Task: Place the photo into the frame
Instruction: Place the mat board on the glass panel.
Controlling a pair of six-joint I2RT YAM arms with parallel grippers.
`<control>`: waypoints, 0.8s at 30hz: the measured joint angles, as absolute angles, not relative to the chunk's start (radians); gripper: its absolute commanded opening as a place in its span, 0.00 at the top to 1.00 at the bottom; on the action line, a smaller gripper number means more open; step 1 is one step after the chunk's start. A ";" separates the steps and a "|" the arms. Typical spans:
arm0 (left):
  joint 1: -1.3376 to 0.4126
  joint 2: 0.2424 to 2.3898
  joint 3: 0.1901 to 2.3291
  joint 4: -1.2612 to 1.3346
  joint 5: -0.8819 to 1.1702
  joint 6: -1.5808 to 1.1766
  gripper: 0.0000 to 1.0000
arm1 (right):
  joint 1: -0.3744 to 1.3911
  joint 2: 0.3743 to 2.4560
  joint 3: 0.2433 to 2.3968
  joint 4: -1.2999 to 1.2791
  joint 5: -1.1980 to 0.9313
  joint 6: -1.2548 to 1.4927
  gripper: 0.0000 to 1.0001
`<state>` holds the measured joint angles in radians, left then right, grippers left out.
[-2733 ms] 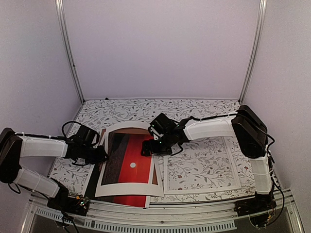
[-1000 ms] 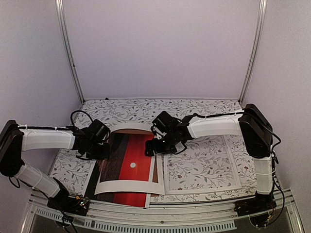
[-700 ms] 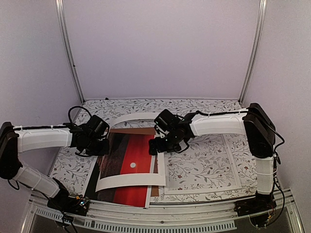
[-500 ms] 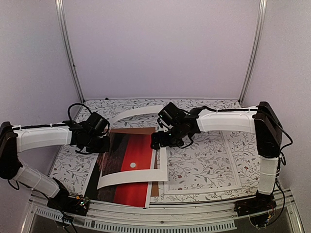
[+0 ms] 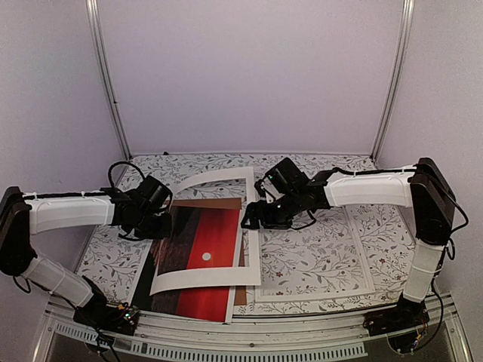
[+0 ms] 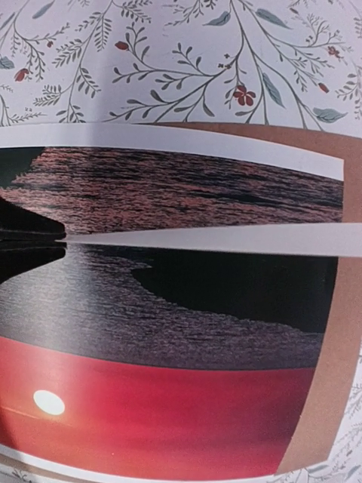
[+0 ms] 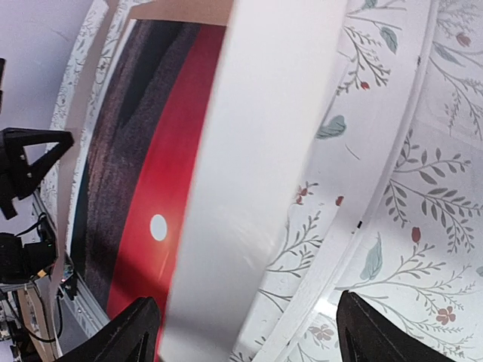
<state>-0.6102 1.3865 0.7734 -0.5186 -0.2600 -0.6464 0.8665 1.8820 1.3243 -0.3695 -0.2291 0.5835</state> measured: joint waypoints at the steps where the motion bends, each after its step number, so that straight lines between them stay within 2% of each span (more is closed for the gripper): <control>1: -0.611 1.390 0.774 -0.519 -0.262 -0.647 1.00 | 0.863 1.875 1.324 -0.357 -0.244 0.586 0.13; 5: -0.619 1.409 0.779 -0.519 -0.271 -0.647 1.00 | 0.862 1.854 1.324 -0.307 -0.285 0.591 0.12; 10: -0.628 1.425 0.785 -0.517 -0.274 -0.647 1.00 | 0.863 1.853 1.320 -0.269 -0.320 0.603 0.17; 17: -0.630 1.427 0.785 -0.516 -0.274 -0.647 1.00 | 0.858 1.853 1.274 -0.207 -0.372 0.625 0.39; 24: -0.631 1.440 0.785 -0.513 -0.274 -0.647 1.00 | 0.843 1.846 1.241 -0.155 -0.425 0.653 0.44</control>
